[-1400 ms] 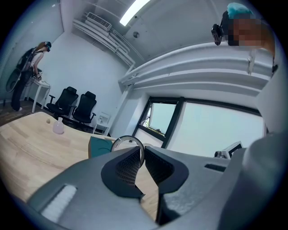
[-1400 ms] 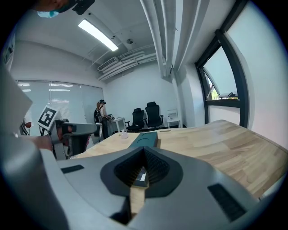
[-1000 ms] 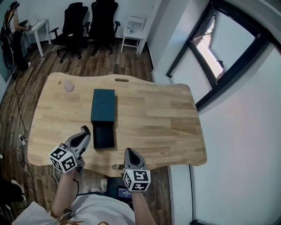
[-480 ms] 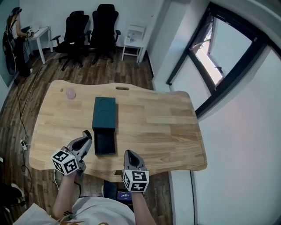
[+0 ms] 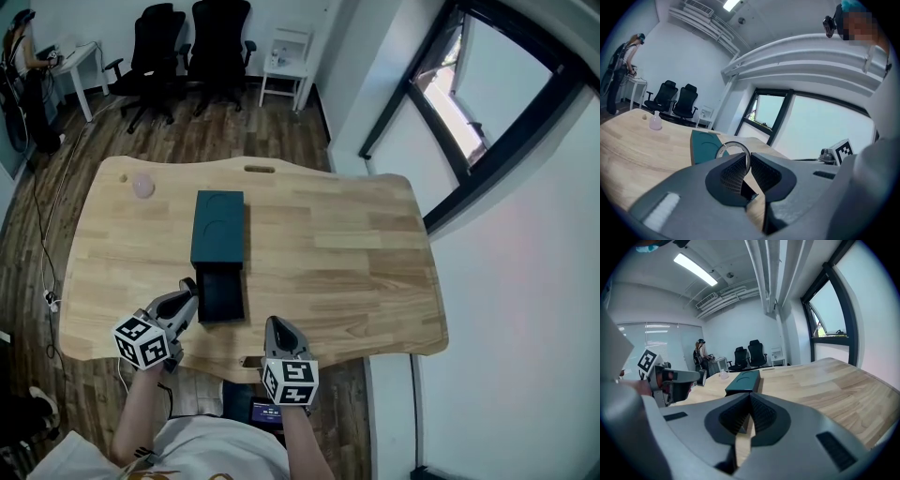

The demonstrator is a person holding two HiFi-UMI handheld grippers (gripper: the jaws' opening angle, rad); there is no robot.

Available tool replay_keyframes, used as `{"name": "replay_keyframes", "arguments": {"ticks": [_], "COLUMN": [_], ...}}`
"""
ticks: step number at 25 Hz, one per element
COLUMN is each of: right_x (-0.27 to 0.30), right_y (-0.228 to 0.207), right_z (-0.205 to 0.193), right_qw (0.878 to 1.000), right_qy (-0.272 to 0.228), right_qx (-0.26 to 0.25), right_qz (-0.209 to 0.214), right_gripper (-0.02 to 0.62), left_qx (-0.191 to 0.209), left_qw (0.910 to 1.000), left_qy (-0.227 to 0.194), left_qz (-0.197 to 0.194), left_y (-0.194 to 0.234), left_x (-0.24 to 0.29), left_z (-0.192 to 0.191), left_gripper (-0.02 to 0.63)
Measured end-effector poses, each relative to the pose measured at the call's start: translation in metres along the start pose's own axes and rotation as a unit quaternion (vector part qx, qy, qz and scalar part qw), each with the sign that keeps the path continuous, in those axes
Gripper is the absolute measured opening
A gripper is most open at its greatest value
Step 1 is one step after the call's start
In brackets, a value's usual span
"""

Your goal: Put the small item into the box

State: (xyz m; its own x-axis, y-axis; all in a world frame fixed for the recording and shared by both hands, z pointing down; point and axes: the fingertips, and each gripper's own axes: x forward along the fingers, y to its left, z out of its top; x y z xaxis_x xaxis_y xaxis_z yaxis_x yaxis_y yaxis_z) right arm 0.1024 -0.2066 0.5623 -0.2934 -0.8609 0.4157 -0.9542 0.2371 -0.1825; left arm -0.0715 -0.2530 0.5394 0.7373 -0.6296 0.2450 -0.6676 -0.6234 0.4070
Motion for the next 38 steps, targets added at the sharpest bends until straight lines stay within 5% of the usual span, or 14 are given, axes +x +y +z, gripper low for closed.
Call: {"name": "replay_keyframes", "arguments": {"ticks": [14,22,38], "right_x": [0.051,0.080,0.114], "right_y": [-0.019,-0.028,-0.041], "right_z": [-0.036,-0.045,-0.053], "right_qw": [0.998,0.996,0.993], "right_qy": [0.056,0.081,0.108], "right_qx": [0.016,0.020,0.035], "right_qz": [0.009,0.022,0.031], "right_gripper": [0.005,0.003,0.005], "left_qx": [0.013,0.009,0.032], "left_qw": [0.9911,0.9744,0.9005], "left_qy": [0.132,0.223,0.432], "left_qz": [-0.011,-0.030,-0.036], "left_y": [0.030,0.038,0.045], "left_x": [0.061,0.087,0.107], "left_z": [-0.066,-0.096,-0.144], "left_gripper": [0.035,0.035,0.035]}}
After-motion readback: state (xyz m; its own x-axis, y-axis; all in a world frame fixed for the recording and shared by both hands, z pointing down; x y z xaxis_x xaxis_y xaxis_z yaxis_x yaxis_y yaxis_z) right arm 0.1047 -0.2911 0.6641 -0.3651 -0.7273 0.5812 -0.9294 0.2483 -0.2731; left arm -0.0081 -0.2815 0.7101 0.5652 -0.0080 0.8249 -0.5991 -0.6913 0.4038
